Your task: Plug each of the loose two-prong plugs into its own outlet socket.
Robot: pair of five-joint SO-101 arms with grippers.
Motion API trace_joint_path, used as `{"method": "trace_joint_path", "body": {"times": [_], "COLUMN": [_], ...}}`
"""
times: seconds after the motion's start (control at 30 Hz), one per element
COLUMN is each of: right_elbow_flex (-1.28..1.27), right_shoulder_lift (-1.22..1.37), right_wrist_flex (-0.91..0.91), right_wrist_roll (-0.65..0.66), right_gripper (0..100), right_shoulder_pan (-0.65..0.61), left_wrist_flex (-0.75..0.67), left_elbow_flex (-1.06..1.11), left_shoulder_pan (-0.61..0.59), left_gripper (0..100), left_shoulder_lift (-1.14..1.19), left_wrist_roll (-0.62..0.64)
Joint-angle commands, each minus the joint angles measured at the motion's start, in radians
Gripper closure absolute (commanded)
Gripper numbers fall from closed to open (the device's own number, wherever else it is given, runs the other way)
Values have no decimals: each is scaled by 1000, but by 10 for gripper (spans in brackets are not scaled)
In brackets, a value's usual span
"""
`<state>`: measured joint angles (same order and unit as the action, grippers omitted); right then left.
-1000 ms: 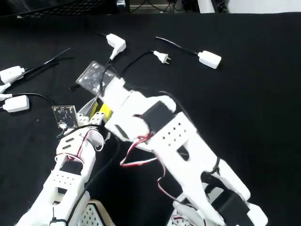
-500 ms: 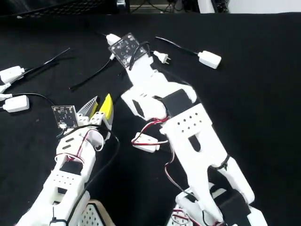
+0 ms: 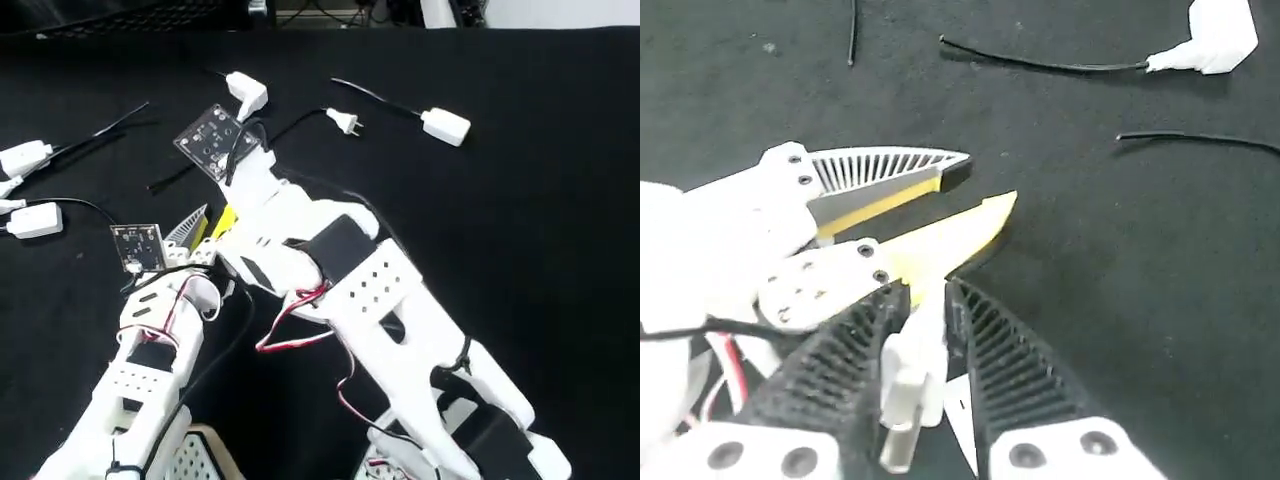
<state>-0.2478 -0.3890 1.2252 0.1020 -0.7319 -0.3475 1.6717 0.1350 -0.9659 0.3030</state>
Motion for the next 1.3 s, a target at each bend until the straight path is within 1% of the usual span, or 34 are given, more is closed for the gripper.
{"method": "trace_joint_path", "body": {"times": [0.0,0.1,0.17,0.27,0.33,0.4,0.5,0.53,0.57,0.73,0.9,1.0,1.07,1.17,1.27], "right_elbow_flex": [59,59,54,1,-82,-191,-352,-386,-403,-390,-389,-392,-364,-312,-309], "right_shoulder_lift": [-36,-64,-70,-58,-47,-31,31,64,96,252,363,443,467,478,492], "right_wrist_flex": [32,17,3,-9,-63,-216,-559,-646,-689,-671,-672,-663,-609,-509,-488], "right_wrist_roll": [-40,-40,-6,20,25,41,132,152,169,236,259,304,311,311,318], "right_gripper": [986,986,986,986,986,986,986,986,986,986,985,985,985,984,984], "right_shoulder_pan": [-31,-28,-11,48,101,184,310,344,371,459,528,597,632,641,641], "left_wrist_flex": [-2,-2,-2,-2,-6,-6,-6,-6,-6,-2,0,0,0,0,0], "left_elbow_flex": [18,18,18,18,18,18,18,18,18,18,18,18,18,18,18], "left_shoulder_pan": [4,2,2,-15,-45,-77,-101,-102,-102,-102,-102,-102,-101,-99,-99], "left_gripper": [855,855,855,855,855,855,855,855,855,855,855,855,855,855,855], "left_shoulder_lift": [-12,-12,-12,-12,-12,-12,-12,-12,-12,-12,-11,-11,-11,-9,-8], "left_wrist_roll": [2,2,0,0,0,0,0,0,0,0,0,0,0,0,0]}}
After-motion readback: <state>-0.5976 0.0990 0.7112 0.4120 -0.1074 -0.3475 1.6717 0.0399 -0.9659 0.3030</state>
